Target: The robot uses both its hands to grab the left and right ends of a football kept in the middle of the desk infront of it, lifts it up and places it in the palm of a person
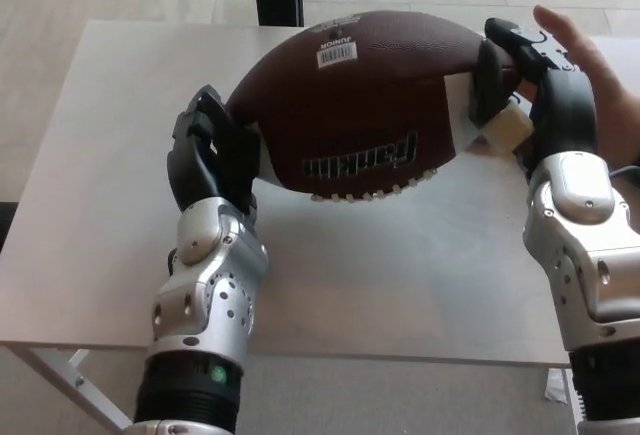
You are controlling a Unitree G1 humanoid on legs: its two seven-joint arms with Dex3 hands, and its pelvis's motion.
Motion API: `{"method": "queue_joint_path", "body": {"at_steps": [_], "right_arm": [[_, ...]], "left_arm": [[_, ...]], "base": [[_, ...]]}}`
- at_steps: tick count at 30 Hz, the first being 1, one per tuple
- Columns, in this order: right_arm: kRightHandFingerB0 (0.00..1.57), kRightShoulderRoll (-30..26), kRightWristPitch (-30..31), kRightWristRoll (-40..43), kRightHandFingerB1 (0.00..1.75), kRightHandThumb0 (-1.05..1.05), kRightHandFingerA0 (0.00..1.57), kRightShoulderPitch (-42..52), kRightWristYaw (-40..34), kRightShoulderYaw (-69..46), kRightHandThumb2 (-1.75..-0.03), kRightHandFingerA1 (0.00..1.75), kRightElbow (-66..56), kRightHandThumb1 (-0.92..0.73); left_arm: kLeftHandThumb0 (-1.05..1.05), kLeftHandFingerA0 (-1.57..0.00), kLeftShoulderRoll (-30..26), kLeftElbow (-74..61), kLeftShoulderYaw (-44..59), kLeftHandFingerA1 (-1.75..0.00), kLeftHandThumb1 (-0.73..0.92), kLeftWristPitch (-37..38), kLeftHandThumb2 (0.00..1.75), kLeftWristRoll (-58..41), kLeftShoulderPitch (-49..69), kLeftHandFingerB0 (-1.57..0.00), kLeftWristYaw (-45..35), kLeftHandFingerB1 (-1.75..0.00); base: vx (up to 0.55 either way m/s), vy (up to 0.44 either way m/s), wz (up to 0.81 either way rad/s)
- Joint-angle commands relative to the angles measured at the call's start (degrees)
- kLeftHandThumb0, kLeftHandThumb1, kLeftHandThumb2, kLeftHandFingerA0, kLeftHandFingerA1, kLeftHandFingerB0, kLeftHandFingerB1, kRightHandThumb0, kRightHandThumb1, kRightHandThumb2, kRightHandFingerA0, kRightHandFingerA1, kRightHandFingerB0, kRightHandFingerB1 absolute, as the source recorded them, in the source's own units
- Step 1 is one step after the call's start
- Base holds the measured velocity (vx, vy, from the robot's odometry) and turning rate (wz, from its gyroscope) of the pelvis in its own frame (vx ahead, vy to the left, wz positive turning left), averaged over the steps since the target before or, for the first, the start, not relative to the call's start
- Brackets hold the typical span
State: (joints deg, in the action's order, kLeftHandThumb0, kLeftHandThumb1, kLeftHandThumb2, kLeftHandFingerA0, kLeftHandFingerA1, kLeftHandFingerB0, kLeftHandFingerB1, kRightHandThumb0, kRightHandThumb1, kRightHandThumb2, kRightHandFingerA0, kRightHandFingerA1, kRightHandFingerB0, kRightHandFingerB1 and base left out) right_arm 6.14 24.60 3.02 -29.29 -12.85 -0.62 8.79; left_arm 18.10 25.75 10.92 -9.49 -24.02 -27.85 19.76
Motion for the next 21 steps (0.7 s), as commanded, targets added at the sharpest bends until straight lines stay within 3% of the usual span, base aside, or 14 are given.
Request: {"method": "queue_joint_path", "body": {"at_steps": [1, 2, 3, 5, 6, 9, 12, 15, 16, 17, 18, 19, 20, 21], "right_arm": [[0.53, 7.7, 5.6, 7.7, 0.49, -0.69, 0.64, -4.8, 7.1, 3.0, -0.63, 0.65, -2.9, -0.81], [0.53, 7.8, 5.8, 7.7, 0.49, -0.69, 0.64, -4.9, 7.1, 2.8, -0.63, 0.65, -3.1, -0.81], [0.52, 7.7, 5.6, 7.4, 0.46, -0.69, 0.68, -5.1, 7.0, 2.8, -0.64, 0.66, -3.2, -0.83], [0.56, 7.0, 4.2, 6.3, 0.46, -0.67, 0.7, -7.3, 6.6, 2.5, -0.65, 0.64, -3.4, -0.83], [0.55, 7.0, 5.2, 6.6, 0.45, -0.66, 0.7, -8.6, 6.1, 1.7, -0.65, 0.61, -3.8, -0.83], [0.54, 6.9, 5.4, 7.1, 0.46, -0.68, 0.74, -10.1, 6.2, 0.7, -0.64, 0.67, -4.1, -0.81], [0.51, 6.2, 5.6, 7.8, 0.46, -0.67, 0.67, -13.2, 6.3, -1.3, -0.65, 0.66, -2.7, -0.82], [0.52, 5.6, 6.2, 7.1, 0.46, -0.67, 0.62, -15.7, 6.0, -2.1, -0.65, 0.62, -2.3, -0.83], [0.52, 5.2, 6.3, 6.7, 0.45, -0.66, 0.63, -16.7, 5.9, -2.3, -0.65, 0.62, -2.1, -0.84], [0.52, 5.0, 6.1, 6.8, 0.46, -0.66, 0.65, -17.5, 5.9, -2.9, -0.65, 0.62, -1.8, -0.84], [0.52, 5.0, 6.0, 7.0, 0.46, -0.65, 0.64, -18.0, 5.9, -3.5, -0.64, 0.61, -1.5, -0.83], [0.52, 5.0, 5.8, 7.2, 0.46, -0.66, 0.65, -18.6, 5.8, -4.1, -0.64, 0.62, -1.0, -0.83], [0.5, 4.5, 5.4, 6.8, 0.47, -0.67, 0.64, -19.4, 5.9, -4.4, -0.64, 0.64, -0.2, -0.83], [0.5, 4.0, 5.2, 6.7, 0.47, -0.67, 0.64, -20.1, 6.1, -4.9, -0.64, 0.64, 0.3, -0.83]], "left_arm": [[-0.63, -0.45, 6.6, 1.8, -2.6, -0.61, 0.9, -7.7, 0.66, -6.9, -8.7, -0.29, -10.1, -0.39], [-0.63, -0.45, 6.3, 2.0, -2.7, -0.61, 0.9, -7.8, 0.66, -6.9, -8.9, -0.29, -10.1, -0.39], [-0.67, -0.51, 5.9, 2.7, -2.7, -0.68, 0.67, -7.6, 1.02, -6.5, -9.7, -0.27, -10.1, -0.52], [-0.64, -0.58, 3.3, 5.0, -3.2, -0.69, 0.67, -7.8, 1.02, -4.7, -13.9, -0.31, -10.6, -0.55], [-0.63, -0.61, 3.0, 5.0, -2.6, -0.63, 0.85, -8.5, 0.64, -5.7, -15.2, -0.39, -10.9, -0.45], [-0.63, -0.67, 0.4, 5.2, -5.5, -0.61, 0.87, -9.2, 0.66, -2.2, -17.0, -0.39, -11.5, -0.44], [-0.64, -0.64, -3.5, 5.7, -10.5, -0.59, 0.91, -9.7, 0.67, 4.0, -19.9, -0.37, -12.6, -0.39], [-0.61, -0.55, -5.8, 6.4, -12.8, -0.56, 0.92, -9.8, 0.67, 6.1, -22.5, -0.26, -13.1, -0.37], [-0.64, -0.51, -6.3, 6.8, -12.4, -0.66, 0.73, -11.9, 1.05, 5.5, -24.4, -0.21, -12.4, -0.51], [-0.61, -0.54, -6.9, 7.5, -12.8, -0.6, 0.92, -12.9, 0.68, 5.5, -25.8, -0.24, -12.6, -0.38], [-0.65, -0.59, -7.6, 8.0, -13.5, -0.56, 0.92, -13.8, 0.68, 6.1, -26.8, -0.27, -12.5, -0.36], [-0.64, -0.59, -7.9, 8.8, -13.7, -0.69, 0.69, -14.6, 1.03, 6.6, -27.9, -0.27, -11.4, -0.52], [-0.62, -0.62, -8.1, 9.8, -13.6, -0.61, 0.89, -14.2, 0.66, 6.7, -28.9, -0.34, -11.2, -0.4], [-0.62, -0.62, -9.1, 10.7, -14.8, -0.61, 0.89, -14.3, 0.66, 7.7, -29.9, -0.34, -12.3, -0.4]], "base": [[0.0, 0.0, 0.0], [0.0, 0.0, 0.0], [0.0, 0.0, 0.0], [0.0, 0.0, 0.0], [0.0, 0.0, 0.0], [0.0, 0.0, 0.0], [0.0, 0.0, 0.0], [0.0, 0.0, 0.0], [0.0, 0.0, 0.0], [0.0, 0.0, 0.0], [0.0, 0.0, 0.0], [0.0, 0.0, 0.0], [0.0, 0.0, 0.0], [0.0, 0.0, 0.0]]}}
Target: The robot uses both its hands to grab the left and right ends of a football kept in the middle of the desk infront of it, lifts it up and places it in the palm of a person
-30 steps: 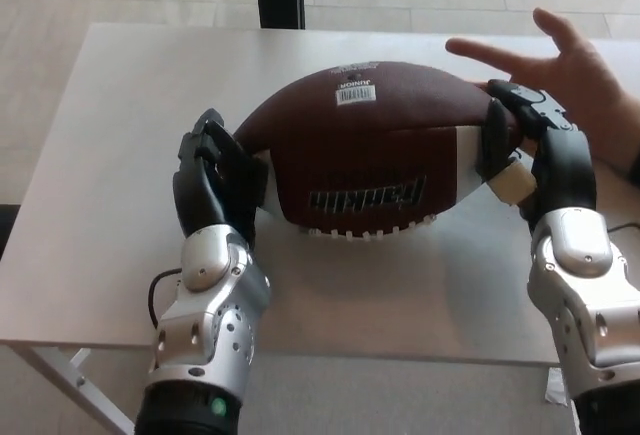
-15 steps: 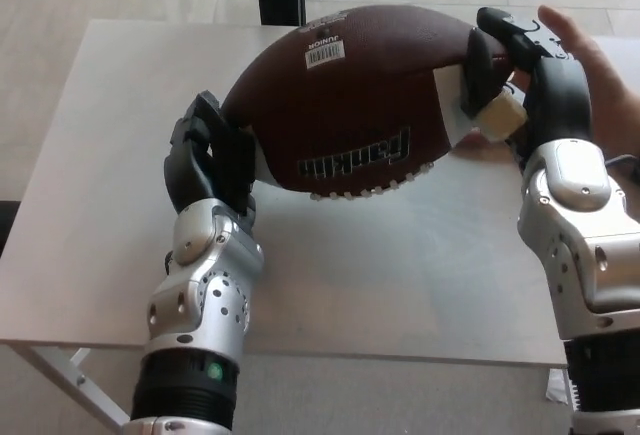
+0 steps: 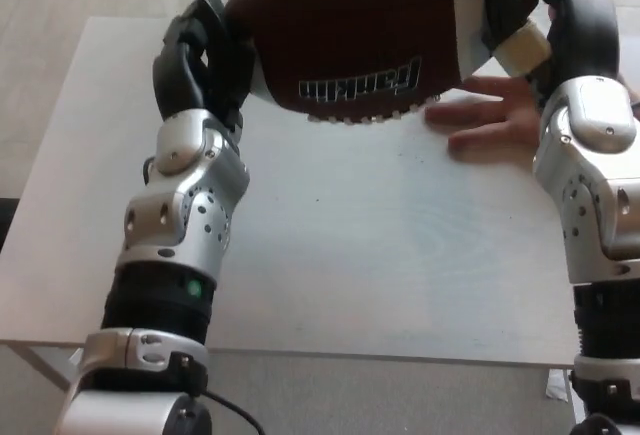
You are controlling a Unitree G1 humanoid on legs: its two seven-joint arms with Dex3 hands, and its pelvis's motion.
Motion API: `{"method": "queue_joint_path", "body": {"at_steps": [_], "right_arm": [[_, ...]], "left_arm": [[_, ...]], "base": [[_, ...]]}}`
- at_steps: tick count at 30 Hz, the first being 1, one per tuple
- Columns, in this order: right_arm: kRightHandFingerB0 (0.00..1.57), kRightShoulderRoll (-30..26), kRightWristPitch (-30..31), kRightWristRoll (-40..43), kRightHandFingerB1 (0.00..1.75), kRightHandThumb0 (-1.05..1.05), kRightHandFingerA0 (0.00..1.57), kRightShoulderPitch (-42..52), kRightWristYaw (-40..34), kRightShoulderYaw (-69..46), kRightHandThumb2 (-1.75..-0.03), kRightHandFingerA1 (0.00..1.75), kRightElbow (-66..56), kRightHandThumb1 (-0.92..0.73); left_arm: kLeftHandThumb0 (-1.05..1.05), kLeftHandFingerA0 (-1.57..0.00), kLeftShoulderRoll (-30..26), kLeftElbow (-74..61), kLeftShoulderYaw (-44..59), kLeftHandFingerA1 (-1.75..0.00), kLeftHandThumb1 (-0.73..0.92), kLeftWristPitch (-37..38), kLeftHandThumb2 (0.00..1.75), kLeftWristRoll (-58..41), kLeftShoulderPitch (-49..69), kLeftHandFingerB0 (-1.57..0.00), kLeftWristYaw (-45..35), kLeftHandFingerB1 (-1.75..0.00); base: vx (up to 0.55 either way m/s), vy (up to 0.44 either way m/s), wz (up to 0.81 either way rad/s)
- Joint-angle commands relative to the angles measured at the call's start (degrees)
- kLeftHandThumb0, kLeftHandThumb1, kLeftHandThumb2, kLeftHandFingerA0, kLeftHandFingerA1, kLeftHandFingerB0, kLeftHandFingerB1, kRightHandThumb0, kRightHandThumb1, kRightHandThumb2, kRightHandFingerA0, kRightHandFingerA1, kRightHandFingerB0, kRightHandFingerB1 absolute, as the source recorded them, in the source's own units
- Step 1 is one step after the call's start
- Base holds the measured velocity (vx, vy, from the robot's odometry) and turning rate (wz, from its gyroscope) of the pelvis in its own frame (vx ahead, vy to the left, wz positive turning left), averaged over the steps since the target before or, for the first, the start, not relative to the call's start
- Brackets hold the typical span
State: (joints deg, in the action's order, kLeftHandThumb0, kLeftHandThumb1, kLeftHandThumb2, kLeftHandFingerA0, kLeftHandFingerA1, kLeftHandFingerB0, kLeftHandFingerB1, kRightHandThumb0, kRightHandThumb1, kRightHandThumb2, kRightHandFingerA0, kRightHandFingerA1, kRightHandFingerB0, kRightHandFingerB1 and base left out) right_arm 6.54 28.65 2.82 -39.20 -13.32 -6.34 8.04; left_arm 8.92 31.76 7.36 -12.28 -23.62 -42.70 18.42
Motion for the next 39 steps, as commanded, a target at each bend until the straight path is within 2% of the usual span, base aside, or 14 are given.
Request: {"method": "queue_joint_path", "body": {"at_steps": [1, 10, 13, 17, 19, 22, 26, 27, 28, 30, 33, 35, 38, 39], "right_arm": [[0.5, 3.7, 1.2, 6.7, 0.47, -0.67, 0.64, -10.3, 6.6, 0.8, -0.64, 0.64, 1.2, -0.83], [0.48, 6.2, 2.1, 11.4, 0.45, -0.63, 0.71, -14.5, 0.8, -10.5, -0.66, 0.63, 7.0, -0.87], [0.47, 6.8, 1.6, 12.8, 0.44, -0.62, 0.69, -15.7, -1.1, -14.5, -0.66, 0.62, 9.4, -0.87], [0.45, 5.6, 1.9, 14.5, 0.44, -0.62, 0.66, -17.2, -3.2, -19.9, -0.66, 0.61, 11.2, -0.86], [0.46, 5.5, 1.5, 14.0, 0.45, -0.63, 0.67, -17.6, -3.6, -20.7, -0.66, 0.62, 11.9, -0.87], [0.48, 5.8, 0.4, 15.9, 0.47, -0.61, 0.62, -18.0, -4.4, -24.1, -0.66, 0.63, 12.9, -0.86], [0.46, 5.9, -0.1, 16.1, 0.47, -0.62, 0.58, -17.7, -2.7, -24.6, -0.66, 0.62, 13.3, -0.88], [0.46, 6.1, -0.3, 15.9, 0.47, -0.62, 0.59, -17.9, -2.8, -24.7, -0.66, 0.62, 13.7, -0.89], [0.46, 5.6, -0.3, 15.9, 0.47, -0.62, 0.6, -18.1, -2.9, -25.1, -0.66, 0.62, 14.3, -0.89], [0.49, 5.7, -0.4, 16.1, 0.46, -0.64, 0.63, -18.6, -3.9, -25.6, -0.66, 0.61, 14.9, -0.87], [0.48, 5.5, -1.3, 18.0, 0.46, -0.62, 0.61, -18.8, -4.4, -28.2, -0.67, 0.6, 15.7, -0.9], [0.48, 5.6, -1.9, 18.0, 0.46, -0.62, 0.62, -18.6, -4.6, -28.6, -0.67, 0.6, 16.0, -0.9], [0.49, 6.1, -2.2, 21.4, 0.47, -0.62, 0.59, -18.3, -5.7, -32.3, -0.66, 0.63, 15.9, -0.92], [0.49, 6.0, -2.3, 21.6, 0.47, -0.63, 0.62, -18.0, -6.0, -32.9, -0.67, 0.65, 16.0, -0.92]], "left_arm": [[-0.62, -0.62, 0.0, 4.7, -11.3, -0.61, 0.89, -11.5, 0.66, 7.1, -15.1, -0.34, -11.0, -0.4], [-0.52, -0.63, 0.9, 18.9, -12.5, -0.79, 0.87, -13.9, 0.65, 8.9, -23.8, -0.44, -9.8, -0.65], [-0.56, -0.62, 2.1, 22.7, -12.1, -0.72, 0.8, -14.0, 0.63, 9.6, -25.6, -0.38, -7.2, -0.41], [-0.69, -0.41, 3.5, 28.7, -12.8, -0.72, 0.92, -9.1, 0.78, 11.5, -27.4, -0.4, -8.8, -0.49], [-0.63, -0.48, 3.6, 30.1, -13.0, -1.01, 0.92, -8.4, 0.7, 12.0, -28.0, -0.51, -9.0, -0.62], [-0.7, -0.46, 3.9, 31.5, -14.2, -0.87, 0.92, -4.3, 0.73, 13.7, -28.0, -0.49, -10.8, -0.58], [-0.64, -0.53, 3.3, 33.4, -15.5, -1.15, 0.92, -4.6, 0.7, 14.9, -29.1, -0.52, -13.2, -0.79], [-0.53, -0.69, 3.0, 33.6, -14.7, -0.99, 0.74, -5.3, 1.17, 14.0, -29.3, -0.53, -13.9, -0.78], [-0.6, -0.52, 3.2, 34.2, -13.8, -1.04, 0.92, -6.4, 0.69, 13.0, -29.9, -0.47, -15.0, -0.67], [-0.62, -0.48, 3.3, 34.8, -13.7, -0.87, 0.92, -6.5, 0.67, 13.1, -30.3, -0.46, -15.5, -0.55], [-0.59, -0.56, 3.8, 36.4, -15.8, -1.03, 0.92, -5.4, 0.67, 15.7, -31.0, -0.58, -15.5, -0.71], [-0.6, -0.59, 3.8, 37.3, -16.5, -0.95, 0.91, -6.4, 0.67, 16.6, -31.5, -0.63, -15.1, -0.69], [-0.64, -0.62, 4.1, 38.6, -18.6, -0.92, 0.92, -7.4, 0.73, 18.6, -31.8, -0.53, -16.8, -0.68], [-0.62, -0.48, 3.5, 39.0, -20.4, -0.88, 0.92, -7.6, 0.79, 19.5, -31.9, -0.41, -22.5, -0.62]], "base": [[0.0, 0.0, 0.0], [0.0, 0.0, 0.0], [0.0, 0.0, 0.0], [0.0, 0.0, 0.0], [0.0, 0.0, 0.0], [0.0, 0.0, 0.0], [0.0, 0.0, 0.0], [0.0, 0.0, 0.0], [0.0, 0.0, 0.0], [0.0, 0.0, 0.0], [0.0, 0.0, 0.0], [0.0, 0.0, 0.0], [0.0, 0.0, 0.0], [0.0, 0.0, 0.0]]}}
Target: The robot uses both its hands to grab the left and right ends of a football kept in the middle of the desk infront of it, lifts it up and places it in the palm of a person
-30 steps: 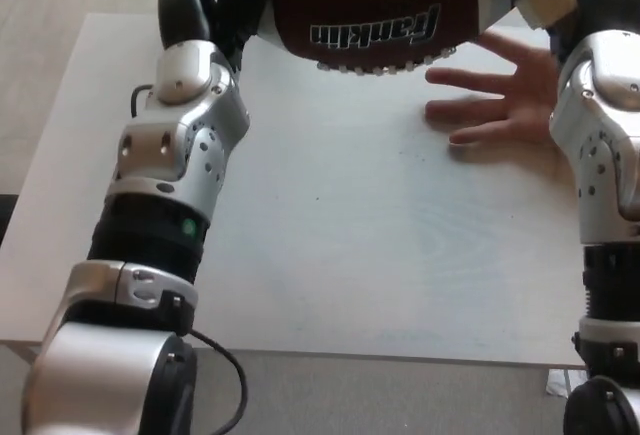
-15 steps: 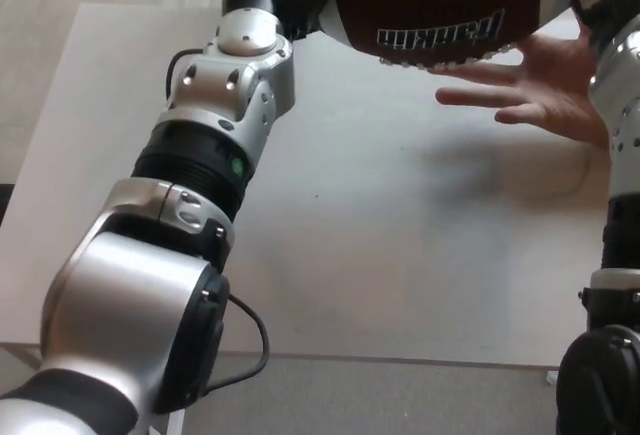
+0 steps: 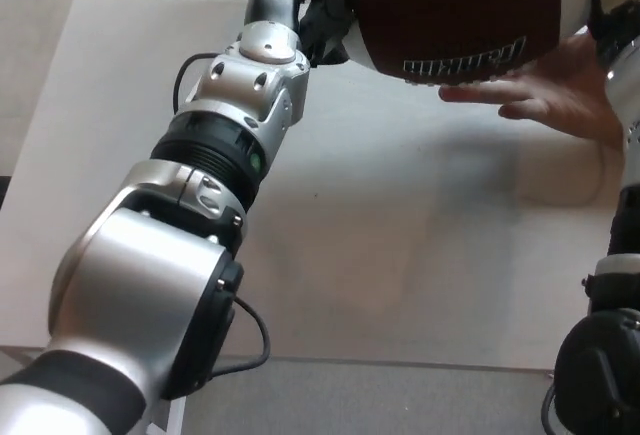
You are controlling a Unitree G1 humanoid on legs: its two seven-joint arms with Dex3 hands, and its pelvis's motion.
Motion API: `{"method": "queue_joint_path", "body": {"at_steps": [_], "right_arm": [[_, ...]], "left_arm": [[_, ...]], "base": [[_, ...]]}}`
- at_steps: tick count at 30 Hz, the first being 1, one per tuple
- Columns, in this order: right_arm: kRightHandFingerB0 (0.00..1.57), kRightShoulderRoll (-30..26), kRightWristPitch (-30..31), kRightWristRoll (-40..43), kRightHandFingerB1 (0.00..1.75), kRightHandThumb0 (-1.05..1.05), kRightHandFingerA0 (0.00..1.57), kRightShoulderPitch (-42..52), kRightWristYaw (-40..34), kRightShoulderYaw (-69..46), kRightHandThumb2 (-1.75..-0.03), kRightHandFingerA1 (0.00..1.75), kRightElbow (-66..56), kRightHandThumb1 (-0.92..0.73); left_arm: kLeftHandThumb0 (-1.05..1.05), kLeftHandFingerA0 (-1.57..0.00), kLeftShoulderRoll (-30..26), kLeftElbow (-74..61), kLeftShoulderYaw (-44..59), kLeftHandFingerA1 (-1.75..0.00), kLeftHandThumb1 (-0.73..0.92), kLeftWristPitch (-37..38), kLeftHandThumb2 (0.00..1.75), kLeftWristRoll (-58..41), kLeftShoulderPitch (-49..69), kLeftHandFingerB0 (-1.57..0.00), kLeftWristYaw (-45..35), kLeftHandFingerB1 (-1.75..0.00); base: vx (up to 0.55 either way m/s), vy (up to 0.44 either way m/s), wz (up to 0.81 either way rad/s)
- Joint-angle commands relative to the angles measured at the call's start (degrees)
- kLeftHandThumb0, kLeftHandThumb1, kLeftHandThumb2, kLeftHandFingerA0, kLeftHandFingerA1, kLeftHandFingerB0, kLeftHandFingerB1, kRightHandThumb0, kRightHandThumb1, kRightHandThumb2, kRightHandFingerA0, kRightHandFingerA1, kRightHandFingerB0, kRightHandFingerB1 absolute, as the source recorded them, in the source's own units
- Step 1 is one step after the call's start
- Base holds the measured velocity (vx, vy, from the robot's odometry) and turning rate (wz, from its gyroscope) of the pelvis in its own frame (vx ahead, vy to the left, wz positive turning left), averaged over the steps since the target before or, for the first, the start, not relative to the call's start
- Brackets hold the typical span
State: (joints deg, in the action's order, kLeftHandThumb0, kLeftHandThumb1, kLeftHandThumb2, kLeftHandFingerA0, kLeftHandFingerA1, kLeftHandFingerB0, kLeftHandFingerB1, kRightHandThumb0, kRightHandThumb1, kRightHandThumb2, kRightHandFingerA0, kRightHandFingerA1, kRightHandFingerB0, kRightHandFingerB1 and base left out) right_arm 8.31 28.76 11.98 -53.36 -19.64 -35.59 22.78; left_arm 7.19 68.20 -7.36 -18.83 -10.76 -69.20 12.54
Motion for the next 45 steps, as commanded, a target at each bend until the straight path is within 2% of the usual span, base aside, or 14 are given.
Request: {"method": "queue_joint_path", "body": {"at_steps": [1, 16, 24, 25, 26, 28, 29, 30, 32, 35, 36, 38, 43, 45], "right_arm": [[0.51, 4.7, -3.3, 13.1, 0.49, -0.63, 0.65, -3.7, -0.4, -4.8, -0.67, 0.67, 1.6, -0.91], [0.38, 4.7, -14.8, 11.3, 0.44, -0.51, 0.59, -0.3, -10.1, -13.6, -0.74, 0.85, 7.8, -0.92], [0.35, -0.1, -20.3, 1.2, 0.38, -0.52, 0.64, 4.0, -14.4, -8.2, -0.67, 0.62, 15.6, -0.9], [0.32, -1.0, -20.3, -1.1, 0.53, -0.56, 0.62, 4.5, -16.3, -6.5, -1.02, 0.68, 16.6, -0.72], [0.35, -1.6, -20.3, -1.7, 0.39, -0.53, 0.64, 4.8, -16.5, -5.5, -0.67, 0.58, 17.1, -0.9], [0.35, -2.2, -21.1, -1.3, 0.39, -0.53, 0.64, 4.9, -16.8, -4.4, -0.67, 0.58, 18.1, -0.9], [0.46, -2.4, -22.4, -2.6, 0.75, -0.51, 0.68, 5.5, -16.6, -2.4, -0.7, 1.62, 17.9, -0.87], [0.43, -2.9, -22.4, -3.5, 0.62, -0.51, 0.67, 5.8, -17.1, -1.0, -0.7, 1.61, 18.3, -0.86], [0.29, -4.0, -23.7, -4.4, 0.38, -0.51, 0.46, 6.4, -17.1, 1.8, -0.67, 0.8, 19.4, -0.88], [0.24, -5.1, -24.9, -3.8, 0.34, -0.52, 0.5, 7.2, -15.9, 4.5, -0.66, 0.9, 19.4, -0.89], [0.18, -6.3, -22.7, -5.5, 0.29, -0.52, 0.1, 8.0, -14.3, 7.3, -0.67, 0.64, 18.3, -0.89], [0.03, -9.8, -18.8, -8.4, 0.21, -0.72, 0.0, 8.4, -12.3, 11.8, -0.88, 0.04, 18.3, -0.66], [0.07, -16.2, -17.1, -11.5, 0.1, -0.83, 0.0, 8.9, -7.5, 20.2, -0.9, 0.14, 19.5, -0.7], [0.09, -20.1, -15.7, -13.1, 0.09, -0.96, 0.0, 10.1, -3.7, 24.0, -1.01, 0.15, 17.2, -0.78]], "left_arm": [[-0.62, -0.47, 5.4, 3.2, -6.7, -0.81, 0.92, -2.8, 0.76, 7.5, -5.9, -0.4, -17.5, -0.57], [-0.38, -0.59, 4.7, 3.1, -23.0, -0.84, 0.78, -2.1, 0.61, 18.2, -4.1, -0.43, -23.2, -0.52], [-0.38, -0.53, 3.3, 2.0, -25.9, -0.73, 0.79, -0.9, 0.63, 19.8, -5.0, -0.32, -21.4, -0.45], [-0.37, -0.51, 3.2, 1.9, -25.9, -0.73, 0.8, -1.0, 0.63, 19.8, -5.5, -0.3, -21.6, -0.45], [-0.36, -0.54, 3.2, 1.7, -24.7, -0.74, 0.77, -1.4, 0.62, 18.9, -5.5, -0.3, -20.6, -0.46], [-0.36, -0.54, 3.2, 1.6, -23.9, -0.74, 0.77, -1.6, 0.62, 18.8, -5.5, -0.3, -20.3, -0.46], [-0.35, -0.65, 1.9, 0.0, -22.5, -0.81, 0.78, -1.6, 0.63, 18.3, -5.3, -0.32, -19.6, -0.44], [-0.35, -0.7, 1.8, 0.0, -21.9, -0.82, 0.78, -1.7, 0.63, 18.2, -5.2, -0.34, -19.2, -0.43], [-0.36, -0.69, 1.2, -0.2, -21.8, -0.81, 0.78, -0.8, 0.63, 19.3, -4.9, -0.34, -19.5, -0.44], [-0.37, -0.63, 0.5, -0.7, -21.5, -0.75, 0.78, 0.4, 0.63, 20.7, -4.3, -0.33, -19.3, -0.42], [-0.36, -0.49, -0.4, -1.4, -20.3, -0.68, 0.77, 1.5, 0.63, 20.3, -3.5, -0.31, -18.1, -0.42], [-0.38, -0.59, -1.2, -2.4, -19.0, -0.83, 0.75, 2.3, 0.62, 20.5, -2.8, -0.27, -17.1, -0.39], [-0.48, -0.68, -2.5, -5.2, -16.8, -0.82, 0.73, 2.7, 0.62, 21.4, -1.0, -0.27, -15.1, -0.4], [-0.51, -0.26, -4.4, -7.2, -17.0, -0.64, 0.73, 3.6, 0.61, 22.8, 1.0, -0.22, -14.7, -0.4]], "base": [[0.0, 0.0, 0.0], [0.0, 0.0, 0.0], [0.0, 0.0, 0.0], [0.0, 0.0, 0.0], [0.0, 0.0, 0.0], [0.0, 0.0, 0.0], [0.0, 0.0, 0.0], [0.0, 0.0, 0.0], [0.0, 0.0, 0.0], [0.0, 0.0, 0.0], [0.0, 0.0, 0.0], [0.0, 0.0, 0.0], [0.0, 0.0, 0.0], [0.0, 0.0, 0.0]]}}
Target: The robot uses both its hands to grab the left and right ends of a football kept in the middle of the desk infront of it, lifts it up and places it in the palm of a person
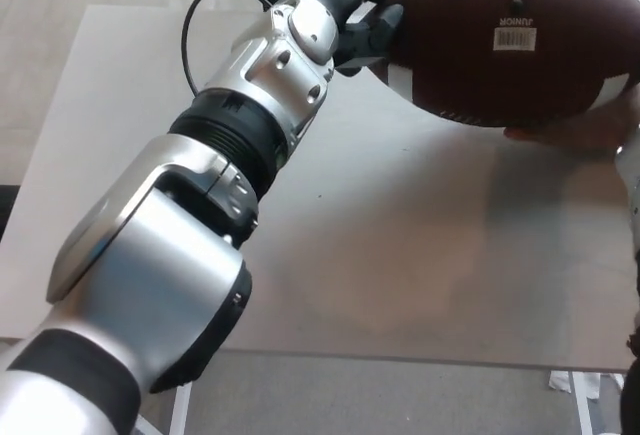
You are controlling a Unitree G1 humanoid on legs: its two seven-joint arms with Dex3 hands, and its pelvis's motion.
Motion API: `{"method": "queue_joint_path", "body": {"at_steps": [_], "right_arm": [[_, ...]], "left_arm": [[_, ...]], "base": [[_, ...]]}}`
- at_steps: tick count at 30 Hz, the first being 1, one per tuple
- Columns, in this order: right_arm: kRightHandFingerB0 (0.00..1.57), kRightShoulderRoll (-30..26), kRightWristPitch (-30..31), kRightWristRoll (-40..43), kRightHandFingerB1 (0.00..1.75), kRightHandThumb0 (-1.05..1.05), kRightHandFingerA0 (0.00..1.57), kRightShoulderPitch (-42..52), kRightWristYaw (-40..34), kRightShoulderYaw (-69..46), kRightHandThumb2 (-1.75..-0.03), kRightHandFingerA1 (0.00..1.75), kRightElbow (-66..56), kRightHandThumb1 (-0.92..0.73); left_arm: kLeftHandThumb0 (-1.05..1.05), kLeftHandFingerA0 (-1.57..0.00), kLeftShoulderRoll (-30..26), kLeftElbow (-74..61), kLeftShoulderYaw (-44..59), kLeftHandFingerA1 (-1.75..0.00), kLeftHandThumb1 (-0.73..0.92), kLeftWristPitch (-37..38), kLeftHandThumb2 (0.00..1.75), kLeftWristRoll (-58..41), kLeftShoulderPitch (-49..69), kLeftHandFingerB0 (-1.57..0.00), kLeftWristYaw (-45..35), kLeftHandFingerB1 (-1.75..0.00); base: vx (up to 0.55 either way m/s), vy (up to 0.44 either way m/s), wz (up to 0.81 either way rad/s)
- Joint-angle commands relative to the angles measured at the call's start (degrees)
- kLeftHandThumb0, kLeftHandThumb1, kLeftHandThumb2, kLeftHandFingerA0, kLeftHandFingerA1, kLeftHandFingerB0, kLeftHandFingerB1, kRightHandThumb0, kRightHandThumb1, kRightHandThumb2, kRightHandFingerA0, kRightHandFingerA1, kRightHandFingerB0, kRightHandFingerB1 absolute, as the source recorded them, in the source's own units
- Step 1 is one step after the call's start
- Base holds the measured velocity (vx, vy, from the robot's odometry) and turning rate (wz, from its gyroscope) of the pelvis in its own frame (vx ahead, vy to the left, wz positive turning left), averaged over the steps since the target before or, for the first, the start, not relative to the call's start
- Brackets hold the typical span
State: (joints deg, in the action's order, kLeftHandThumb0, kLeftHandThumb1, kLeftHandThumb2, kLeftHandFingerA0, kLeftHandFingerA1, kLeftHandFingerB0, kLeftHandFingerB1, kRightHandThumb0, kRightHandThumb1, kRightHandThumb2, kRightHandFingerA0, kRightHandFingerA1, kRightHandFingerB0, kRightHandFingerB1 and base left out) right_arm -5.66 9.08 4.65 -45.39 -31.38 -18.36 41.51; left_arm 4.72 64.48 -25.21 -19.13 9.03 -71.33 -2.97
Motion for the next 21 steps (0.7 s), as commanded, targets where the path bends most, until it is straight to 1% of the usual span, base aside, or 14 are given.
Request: {"method": "queue_joint_path", "body": {"at_steps": [1, 4, 5, 9, 10, 12, 13, 14, 16, 17, 18, 19, 20, 21], "right_arm": [[0.09, -7.4, 5.1, -5.5, 0.09, -0.99, 0.0, 2.8, 10.0, 7.8, -1.02, 0.19, -3.6, -0.78], [0.0, -11.5, 2.9, -6.9, 0.06, -0.99, 0.0, 5.0, 13.3, 10.9, -1.05, 0.28, -7.2, -0.77], [0.0, -12.7, 3.9, -6.3, 0.05, -1.01, 0.0, 5.7, 14.7, 11.2, -1.05, 0.28, -9.5, -0.78], [0.0, -18.2, 7.1, -6.2, 0.05, -1.02, 0.0, 8.8, 18.5, 12.1, -1.1, 0.3, -19.1, -0.8], [0.0, -19.4, 7.6, -6.2, 0.06, -1.02, 0.0, 9.3, 19.1, 12.0, -1.1, 0.3, -20.7, -0.8], [0.0, -21.4, 6.5, -5.3, 0.02, -1.02, 0.0, 11.2, 20.8, 11.3, -1.1, 0.28, -23.1, -0.81], [0.0, -22.6, 6.5, -5.3, 0.02, -1.02, 0.0, 12.1, 21.7, 11.3, -1.1, 0.28, -24.2, -0.81], [0.0, -23.7, 5.2, -5.3, 0.02, -1.0, 0.0, 13.5, 22.0, 10.9, -1.1, 0.25, -25.1, -0.81], [0.06, -26.4, 3.7, -4.9, 0.03, -0.99, 0.0, 16.1, 23.2, 9.3, -1.1, 0.2, -27.0, -0.82], [0.07, -27.3, 3.3, -4.2, 0.02, -1.01, 0.0, 17.4, 24.1, 8.4, -1.11, 0.2, -28.0, -0.82], [0.09, -28.2, 2.7, -3.5, 0.03, -0.98, 0.0, 19.0, 24.9, 7.4, -1.09, 0.2, -29.6, -0.81], [0.06, -29.9, 1.4, -4.2, 0.07, -0.94, 0.0, 20.9, 25.6, 7.0, -1.12, 0.22, -30.5, -0.8], [0.01, -30.5, 2.1, -3.1, 0.11, -0.93, 0.0, 22.3, 26.5, 5.8, -1.12, 0.26, -32.4, -0.77], [0.01, -30.7, 2.8, -2.3, 0.11, -0.93, 0.0, 23.1, 27.0, 5.0, -1.12, 0.26, -33.9, -0.77]], "left_arm": [[-0.51, -0.25, -2.8, -4.2, 0.9, -0.66, 0.73, 4.4, 0.61, 3.2, 4.2, -0.21, 0.7, -0.39], [-0.48, -0.18, -4.9, -5.9, 1.3, -0.63, 0.73, 5.0, 0.61, 3.5, 7.8, -0.23, 1.0, -0.37], [-0.53, -0.16, -5.7, -6.9, 2.2, -0.62, 0.64, 4.8, 0.8, 2.9, 9.5, -0.18, 0.8, -0.43], [-0.54, -0.09, -9.5, -11.6, 4.6, -0.58, 0.61, 5.2, 0.79, 2.3, 16.3, -0.13, 1.1, -0.41], [-0.48, -0.01, -10.4, -13.1, 5.7, -0.45, 0.71, 4.9, 0.62, 1.7, 17.7, -0.17, 0.9, -0.31], [-0.42, -0.01, -12.0, -16.3, 8.1, -0.55, 0.49, 4.3, 0.94, 0.2, 20.8, 0.0, 0.2, -0.44], [-0.42, -0.01, -12.5, -17.9, 8.3, -0.55, 0.49, 3.5, 0.94, 0.7, 21.8, 0.0, 0.0, -0.44], [-0.52, 0.0, -14.1, -20.5, 8.9, -0.67, 0.73, 3.5, 0.63, 0.5, 23.5, -0.02, -1.4, -0.27], [-0.65, 0.0, -17.2, -28.8, 13.4, -0.32, 0.75, 6.3, 0.63, -2.0, 29.3, 0.0, -2.0, -0.08], [-0.82, 0.0, -18.0, -31.4, 14.8, -0.31, 0.55, 7.7, 0.9, -2.7, 31.1, 0.0, -1.9, -0.07], [-0.88, 0.0, -18.8, -34.5, 16.5, -0.24, 0.57, 8.0, 0.9, -3.4, 32.8, 0.0, -2.0, -0.01], [-0.69, 0.0, -20.3, -38.0, 18.3, 0.0, 0.72, 8.1, 0.76, -4.5, 34.5, 0.0, -3.5, -0.02], [-0.81, 0.0, -21.1, -40.7, 19.7, -0.28, 0.59, 7.4, 0.93, -4.7, 35.8, 0.0, -3.7, -0.08], [-0.81, 0.0, -21.8, -42.4, 20.7, -0.28, 0.59, 6.9, 0.93, -4.9, 36.7, 0.0, -3.8, -0.08]], "base": [[0.0, 0.0, 0.0], [0.0, 0.0, 0.0], [0.0, 0.0, 0.0], [0.0, 0.0, 0.0], [0.0, 0.0, 0.0], [0.0, 0.0, 0.0], [0.0, 0.0, 0.0], [0.0, 0.0, 0.0], [0.0, 0.0, 0.0], [0.0, 0.0, 0.0], [0.0, 0.0, 0.0], [0.0, 0.0, 0.0], [0.0, 0.0, 0.0], [0.0, 0.0, 0.0]]}}
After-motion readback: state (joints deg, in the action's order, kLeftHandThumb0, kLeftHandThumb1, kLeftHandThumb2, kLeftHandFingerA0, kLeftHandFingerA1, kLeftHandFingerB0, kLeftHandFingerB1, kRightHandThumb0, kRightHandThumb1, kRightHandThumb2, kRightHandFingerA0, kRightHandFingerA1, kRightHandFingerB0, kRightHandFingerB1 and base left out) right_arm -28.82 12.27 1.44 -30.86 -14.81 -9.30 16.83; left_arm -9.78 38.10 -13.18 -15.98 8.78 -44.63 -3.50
